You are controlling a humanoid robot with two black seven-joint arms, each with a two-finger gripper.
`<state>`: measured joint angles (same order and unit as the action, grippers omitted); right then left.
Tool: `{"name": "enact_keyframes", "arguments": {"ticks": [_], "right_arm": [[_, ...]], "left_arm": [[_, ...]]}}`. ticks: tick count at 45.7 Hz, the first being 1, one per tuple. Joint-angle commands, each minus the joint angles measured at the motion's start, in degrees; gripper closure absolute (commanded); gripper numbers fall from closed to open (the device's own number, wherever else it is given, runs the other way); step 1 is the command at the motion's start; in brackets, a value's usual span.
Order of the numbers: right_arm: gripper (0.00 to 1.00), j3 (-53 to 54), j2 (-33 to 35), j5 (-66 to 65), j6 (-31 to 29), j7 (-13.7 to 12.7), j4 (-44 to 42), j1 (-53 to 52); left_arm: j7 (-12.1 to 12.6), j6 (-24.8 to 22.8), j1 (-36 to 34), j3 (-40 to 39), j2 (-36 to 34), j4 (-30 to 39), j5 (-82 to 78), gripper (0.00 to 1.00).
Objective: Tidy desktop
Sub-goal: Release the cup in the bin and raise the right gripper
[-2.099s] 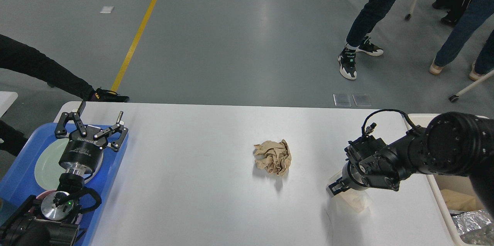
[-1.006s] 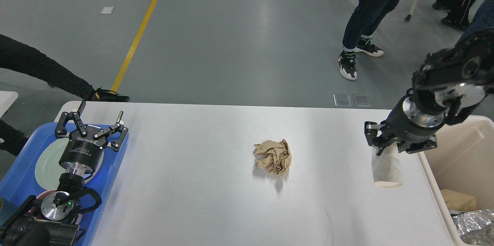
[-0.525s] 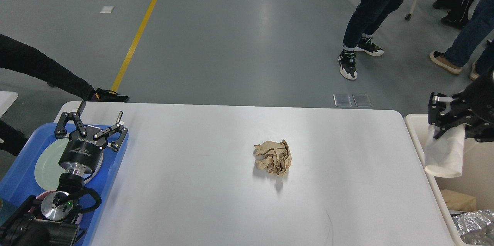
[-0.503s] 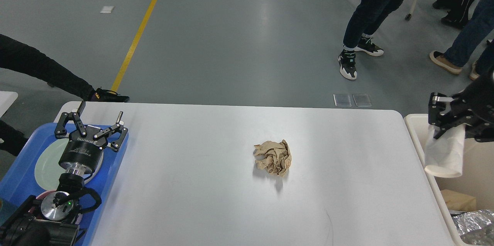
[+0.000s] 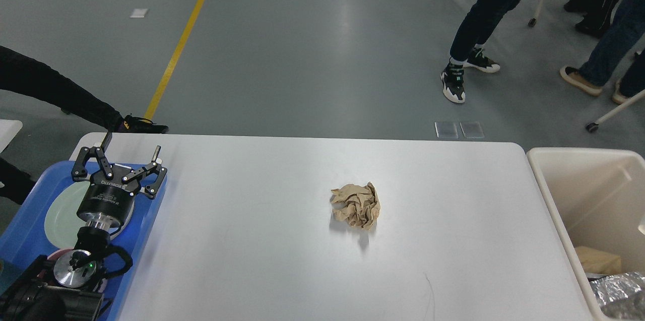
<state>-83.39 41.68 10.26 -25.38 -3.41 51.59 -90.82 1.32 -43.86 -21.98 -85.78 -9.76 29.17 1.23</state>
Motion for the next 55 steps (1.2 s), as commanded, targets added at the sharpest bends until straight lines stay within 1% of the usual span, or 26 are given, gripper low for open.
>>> {"name": "enact_keyframes", "arguments": {"ticks": [1, 6, 11, 17, 19, 23, 27, 39, 40, 41, 43, 45, 46, 49, 55], "right_arm": [[1.00, 10.60, 0.78, -0.06, 2.18, -0.01, -11.85, 15.74], [1.00, 16.67, -1.06, 0.38, 6.13, -0.01, -21.08, 27.52], [1.00, 21.33, -5.55, 0.55, 11.22, -0.19, -28.73, 37.19], [1.00, 23.98, -9.59, 0.73, 14.31, -0.28, -37.34, 46.16], [1.00, 24.50, -12.49, 0.99, 15.89, -0.37, -42.35, 50.99], [1.00, 26.26, -15.30, 0.99, 18.09, -0.63, -48.42, 57.58], [1.00, 27.58, -16.54, 0.99, 18.53, -1.51, -49.75, 60.58], [1.00, 28.02, -17.51, 0.99, 18.70, -1.60, -49.92, 61.20], [0.98, 28.02, -17.42, 0.99, 18.79, -1.60, -49.84, 61.20], [0.79, 28.02, -17.42, 0.99, 19.14, -1.60, -49.84, 61.20], [0.48, 28.02, -17.51, 0.99, 20.54, -1.42, -49.92, 61.11], [0.13, 28.02, -17.51, 0.99, 23.09, -1.25, -49.84, 61.11], [0.00, 28.02, -17.59, 0.99, 24.49, -1.33, -49.84, 61.11], [0.00, 28.11, -17.86, 0.99, 26.26, -1.25, -49.40, 60.94], [0.00, 28.11, -17.68, 0.99, 26.35, -1.24, -49.31, 60.67]], "left_arm": [[0.00, 0.00, 0.01, 0.00, 0.00, 0.00, 0.00, 0.04], [0.00, 0.00, 0.01, 0.00, 0.00, 0.00, 0.00, 0.04], [0.00, 0.00, 0.01, 0.00, 0.00, 0.00, 0.00, 0.04], [0.00, 0.00, -0.08, 0.00, 0.00, 0.00, 0.00, 0.04], [0.00, 0.00, 0.01, 0.00, 0.00, 0.00, 0.00, 0.04], [0.00, 0.00, -0.08, 0.00, 0.00, 0.00, 0.00, 0.04], [0.00, 0.00, -0.08, 0.00, 0.00, 0.00, 0.00, 0.04], [0.00, 0.00, -0.08, 0.00, 0.00, 0.00, 0.00, 0.04], [0.00, 0.00, -0.08, 0.00, 0.00, 0.00, 0.00, 0.04], [0.00, 0.00, -0.08, 0.00, 0.00, 0.00, 0.00, 0.04], [0.00, 0.00, -0.08, 0.00, 0.00, 0.00, 0.00, 0.04], [0.00, 0.00, -0.08, 0.00, 0.00, 0.00, 0.00, 0.04], [0.00, 0.00, -0.08, 0.00, 0.00, 0.00, 0.00, 0.04], [0.00, 0.00, -0.08, 0.00, 0.00, 0.00, 0.00, 0.04], [0.00, 0.00, -0.08, 0.00, 0.00, 0.00, 0.00, 0.04]]}}
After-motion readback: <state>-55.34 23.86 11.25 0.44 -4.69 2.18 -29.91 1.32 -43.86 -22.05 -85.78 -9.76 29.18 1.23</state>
